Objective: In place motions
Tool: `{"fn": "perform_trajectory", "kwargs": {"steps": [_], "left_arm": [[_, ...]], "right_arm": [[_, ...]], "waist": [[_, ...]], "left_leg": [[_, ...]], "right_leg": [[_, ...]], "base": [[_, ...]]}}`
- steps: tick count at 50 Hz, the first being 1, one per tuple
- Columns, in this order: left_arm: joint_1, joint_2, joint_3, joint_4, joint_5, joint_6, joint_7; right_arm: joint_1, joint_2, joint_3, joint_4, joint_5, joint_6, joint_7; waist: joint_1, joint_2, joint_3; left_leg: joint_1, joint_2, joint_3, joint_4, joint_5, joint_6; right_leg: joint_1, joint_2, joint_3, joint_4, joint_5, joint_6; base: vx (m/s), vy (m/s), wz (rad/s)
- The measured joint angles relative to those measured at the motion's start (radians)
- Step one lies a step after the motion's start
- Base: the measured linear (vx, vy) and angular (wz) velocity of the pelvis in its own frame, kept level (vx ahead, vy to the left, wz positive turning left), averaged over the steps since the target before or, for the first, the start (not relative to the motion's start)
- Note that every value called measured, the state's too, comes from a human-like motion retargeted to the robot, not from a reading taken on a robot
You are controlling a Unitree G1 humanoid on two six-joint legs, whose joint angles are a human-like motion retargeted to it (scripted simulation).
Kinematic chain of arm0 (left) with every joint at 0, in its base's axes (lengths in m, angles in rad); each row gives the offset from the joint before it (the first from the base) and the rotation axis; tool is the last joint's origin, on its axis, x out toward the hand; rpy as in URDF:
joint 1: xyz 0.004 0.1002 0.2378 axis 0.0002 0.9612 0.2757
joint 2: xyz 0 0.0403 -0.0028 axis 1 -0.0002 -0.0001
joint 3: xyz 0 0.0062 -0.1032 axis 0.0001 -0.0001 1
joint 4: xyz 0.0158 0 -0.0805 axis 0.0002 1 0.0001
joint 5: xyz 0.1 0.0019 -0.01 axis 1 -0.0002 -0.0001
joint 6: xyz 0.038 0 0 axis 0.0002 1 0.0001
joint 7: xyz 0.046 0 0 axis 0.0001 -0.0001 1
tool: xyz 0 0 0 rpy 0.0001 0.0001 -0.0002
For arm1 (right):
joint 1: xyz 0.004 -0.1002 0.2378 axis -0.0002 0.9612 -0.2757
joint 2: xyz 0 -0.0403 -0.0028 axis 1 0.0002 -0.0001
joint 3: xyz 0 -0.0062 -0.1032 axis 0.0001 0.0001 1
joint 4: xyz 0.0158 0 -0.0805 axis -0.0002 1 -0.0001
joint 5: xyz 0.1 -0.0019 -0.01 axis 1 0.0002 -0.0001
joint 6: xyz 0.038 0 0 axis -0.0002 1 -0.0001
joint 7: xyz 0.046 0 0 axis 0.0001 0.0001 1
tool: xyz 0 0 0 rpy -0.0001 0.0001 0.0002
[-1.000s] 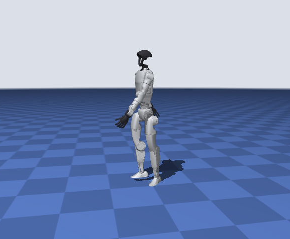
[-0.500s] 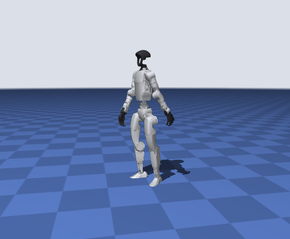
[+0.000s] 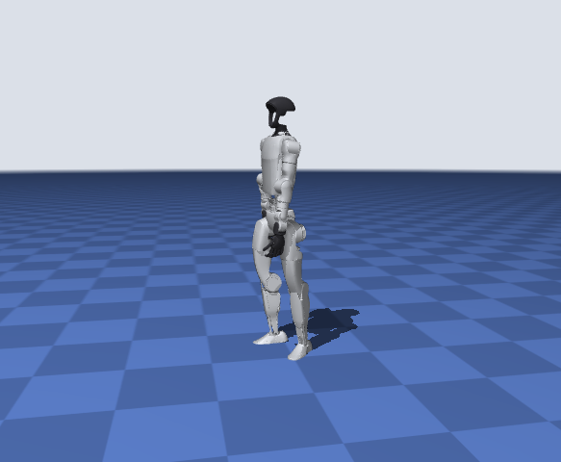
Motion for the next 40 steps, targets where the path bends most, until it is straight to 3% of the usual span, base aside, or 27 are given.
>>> {"fn": "perform_trajectory", "kwargs": {"steps": [8,17,23,29,40], "left_arm": [[-0.247,-0.03,-0.036,-0.192,-0.029,-0.069,-0.035],[-0.245,-0.012,-0.037,-0.205,-0.008,-0.092,-0.036],[-0.091,0.002,0.015,-0.05,0.028,-0.077,-0.017],[0.153,0.032,0.083,0.134,0.091,-0.026,0.056],[0.649,0.073,0.255,0.133,0.159,0.011,-0.01]], "right_arm": [[0.253,-0.088,-0.162,0.0,0.021,0.109,-0.043],[0.245,-0.079,-0.196,0.0,0.13,0.123,-0.071],[0.06,-0.005,-0.095,0.0,0.162,0.094,-0.043],[-0.174,0.091,0.039,-0.11,0.181,0.041,0.094],[-0.453,0.193,0.159,-0.363,0.207,-0.013,0.214]], "waist": [[-0.045,0.004,0.014],[-0.038,0.017,0.018],[-0.039,0.028,0.01],[-0.03,0.034,0.009],[-0.014,0.032,0.017]], "left_leg": [[-0.003,0.007,0.008,0.012,-0.008,0.002],[0.002,0.014,0.033,0.012,-0.015,-0.002],[0.0,0.011,0.011,0.006,-0.012,-0.001],[0.011,0.009,0.004,-0.003,-0.009,-0.003],[0.033,0.012,0.006,-0.007,-0.008,-0.012]], "right_leg": [[0.005,0.005,0.008,-0.004,0.002,0.003],[-0.007,0.012,0.031,-0.002,0.007,0.0],[-0.002,0.01,0.008,-0.002,0.002,0.0],[0.004,0.01,0.0,-0.001,0.0,-0.002],[0.012,0.011,0.008,0.001,0.0,-0.004]], "base": [[0.0,-0.06,-0.06],[-0.02,0.01,-0.09],[-0.01,0.03,0.15],[0.0,0.01,0.04],[0.0,0.0,0.0]]}}
